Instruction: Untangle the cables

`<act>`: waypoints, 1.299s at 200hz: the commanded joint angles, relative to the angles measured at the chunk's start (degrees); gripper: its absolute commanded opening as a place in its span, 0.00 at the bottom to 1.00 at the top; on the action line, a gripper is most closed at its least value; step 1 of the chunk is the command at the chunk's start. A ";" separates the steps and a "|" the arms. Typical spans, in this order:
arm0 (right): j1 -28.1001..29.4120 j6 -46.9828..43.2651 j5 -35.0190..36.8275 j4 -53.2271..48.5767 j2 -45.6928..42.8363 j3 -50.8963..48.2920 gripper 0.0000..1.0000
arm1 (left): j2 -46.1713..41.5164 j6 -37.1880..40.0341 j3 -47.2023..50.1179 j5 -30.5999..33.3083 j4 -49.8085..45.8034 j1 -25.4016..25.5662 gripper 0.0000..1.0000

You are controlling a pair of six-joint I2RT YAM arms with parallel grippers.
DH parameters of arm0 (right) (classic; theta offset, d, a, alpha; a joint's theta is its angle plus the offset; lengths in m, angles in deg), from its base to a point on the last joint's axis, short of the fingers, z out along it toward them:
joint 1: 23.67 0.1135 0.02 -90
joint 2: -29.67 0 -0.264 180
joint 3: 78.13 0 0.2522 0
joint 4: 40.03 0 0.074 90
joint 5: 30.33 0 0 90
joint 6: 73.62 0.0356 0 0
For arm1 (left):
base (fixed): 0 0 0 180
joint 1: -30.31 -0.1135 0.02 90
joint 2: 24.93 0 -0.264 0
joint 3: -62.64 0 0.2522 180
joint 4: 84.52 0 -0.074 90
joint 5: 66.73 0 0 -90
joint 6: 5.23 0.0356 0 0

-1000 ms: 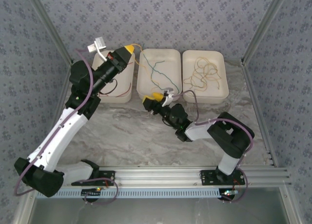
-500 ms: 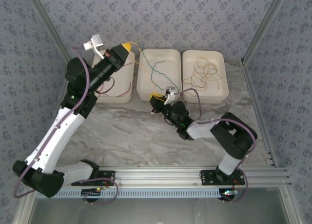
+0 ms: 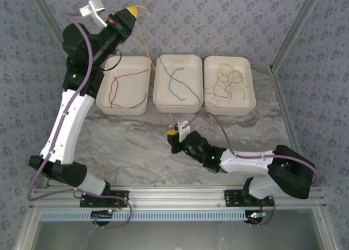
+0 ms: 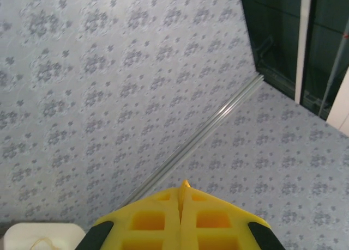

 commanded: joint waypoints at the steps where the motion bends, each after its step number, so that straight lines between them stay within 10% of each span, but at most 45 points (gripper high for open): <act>1: 0.89 -2.67 4.50 -7.83 -4.50 -2.50 0.00 | 1.66 0.54 -2.28 -1.76 0.08 -0.60 0.00; 51: -7.89 -0.72 3.55 -24.22 -22.85 -1.24 0.00 | 12.01 -0.60 -3.88 -1.45 6.37 6.24 0.00; 98: -32.74 2.12 -10.13 -41.26 -21.74 10.93 0.00 | 29.82 -2.99 -5.97 5.17 26.72 12.80 0.00; 159: -54.14 5.89 -22.43 -42.02 -0.94 24.18 0.00 | 80.34 -8.72 -70.42 15.55 17.64 15.96 0.00; 194: -59.92 8.03 -24.85 -39.03 10.67 28.21 0.00 | 80.50 -11.85 -54.62 20.15 29.76 15.98 0.00; 260: -60.70 10.18 -23.38 -35.82 23.86 35.73 0.00 | 83.31 -7.71 -55.43 17.58 24.96 18.58 0.00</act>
